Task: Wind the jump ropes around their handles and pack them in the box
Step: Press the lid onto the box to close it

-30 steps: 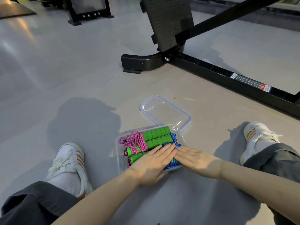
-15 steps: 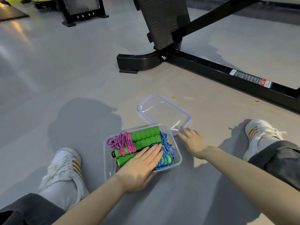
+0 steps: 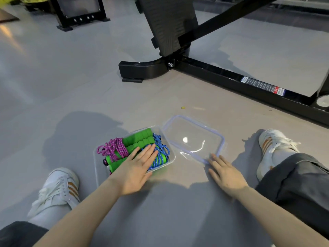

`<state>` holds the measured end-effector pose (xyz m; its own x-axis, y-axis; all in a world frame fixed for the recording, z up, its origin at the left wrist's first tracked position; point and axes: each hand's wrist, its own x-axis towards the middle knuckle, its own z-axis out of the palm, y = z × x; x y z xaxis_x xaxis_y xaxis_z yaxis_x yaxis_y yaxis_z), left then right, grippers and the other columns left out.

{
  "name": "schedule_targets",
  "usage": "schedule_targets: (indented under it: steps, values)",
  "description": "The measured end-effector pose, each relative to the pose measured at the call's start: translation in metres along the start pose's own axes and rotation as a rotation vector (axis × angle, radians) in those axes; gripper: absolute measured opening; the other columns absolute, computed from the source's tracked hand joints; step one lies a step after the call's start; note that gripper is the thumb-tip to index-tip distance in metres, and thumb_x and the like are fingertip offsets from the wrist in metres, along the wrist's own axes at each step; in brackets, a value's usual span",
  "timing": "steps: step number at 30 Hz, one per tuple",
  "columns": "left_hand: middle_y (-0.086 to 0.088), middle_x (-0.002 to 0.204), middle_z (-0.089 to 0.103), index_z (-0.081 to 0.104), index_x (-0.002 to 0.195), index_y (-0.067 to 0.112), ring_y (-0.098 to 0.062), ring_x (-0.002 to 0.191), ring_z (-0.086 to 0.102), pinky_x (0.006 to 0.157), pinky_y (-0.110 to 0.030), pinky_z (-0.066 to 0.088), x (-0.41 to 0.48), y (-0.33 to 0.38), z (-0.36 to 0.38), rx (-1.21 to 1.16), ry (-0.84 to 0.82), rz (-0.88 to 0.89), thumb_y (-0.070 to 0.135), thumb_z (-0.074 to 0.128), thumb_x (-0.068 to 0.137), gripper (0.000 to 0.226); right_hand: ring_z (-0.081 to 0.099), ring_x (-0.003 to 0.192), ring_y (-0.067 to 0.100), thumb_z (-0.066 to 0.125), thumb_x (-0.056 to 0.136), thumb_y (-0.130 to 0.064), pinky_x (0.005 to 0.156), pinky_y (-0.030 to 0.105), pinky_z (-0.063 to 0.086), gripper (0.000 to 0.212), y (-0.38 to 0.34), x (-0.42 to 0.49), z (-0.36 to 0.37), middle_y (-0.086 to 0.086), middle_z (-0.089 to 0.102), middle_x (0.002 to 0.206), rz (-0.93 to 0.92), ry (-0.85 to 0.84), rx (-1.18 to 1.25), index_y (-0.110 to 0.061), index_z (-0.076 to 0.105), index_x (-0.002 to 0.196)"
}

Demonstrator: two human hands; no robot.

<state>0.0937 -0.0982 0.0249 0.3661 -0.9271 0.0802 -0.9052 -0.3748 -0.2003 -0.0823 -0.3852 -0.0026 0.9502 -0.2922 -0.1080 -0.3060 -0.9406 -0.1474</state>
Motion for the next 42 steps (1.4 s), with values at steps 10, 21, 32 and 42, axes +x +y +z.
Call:
schedule_targets:
  steps: [10,21,32,42]
  values:
    - [-0.02,0.137,0.052,0.051,0.133,0.006,-0.031,0.129,0.046,0.107,-0.047,0.025,0.036,0.086,-0.022,-0.05,0.086,0.066,0.029,0.036,0.08,0.06,0.069,0.084,0.016,0.044,0.081,-0.04,0.051,0.017,0.052,0.027,0.029,-0.106,0.0,-0.008,0.07,0.101,-0.004,0.145,0.091,-0.027,0.063,0.068]
    - [-0.023,0.131,0.055,0.062,0.125,0.011,-0.041,0.133,0.037,0.108,-0.049,0.01,0.052,0.214,0.03,-0.21,-0.268,-0.083,0.065,0.017,0.091,0.078,0.059,0.055,0.017,0.041,0.08,-0.03,0.043,0.022,0.04,0.026,0.042,-0.098,0.006,-0.004,0.057,0.063,0.107,0.282,-0.044,-0.018,0.055,0.062]
    - [-0.028,0.127,0.056,0.05,0.125,0.025,-0.051,0.104,0.06,0.077,-0.059,0.051,0.054,0.173,0.025,-0.4,-0.192,-0.473,0.049,0.036,0.079,0.054,0.059,0.096,0.043,0.031,0.087,-0.049,0.084,0.054,0.046,0.065,0.045,-0.078,0.028,0.024,0.063,0.109,0.552,0.126,0.146,0.004,0.063,0.109]
    - [-0.025,0.132,0.052,0.068,0.109,0.014,-0.061,0.102,0.054,0.075,-0.056,0.052,0.051,0.19,0.021,-0.386,-0.174,-0.482,0.044,0.039,0.073,0.055,0.029,0.132,0.035,0.064,0.084,-0.01,0.109,0.034,0.021,0.05,0.048,-0.071,0.016,0.022,0.034,0.136,0.699,0.314,0.665,-0.008,0.05,0.132]
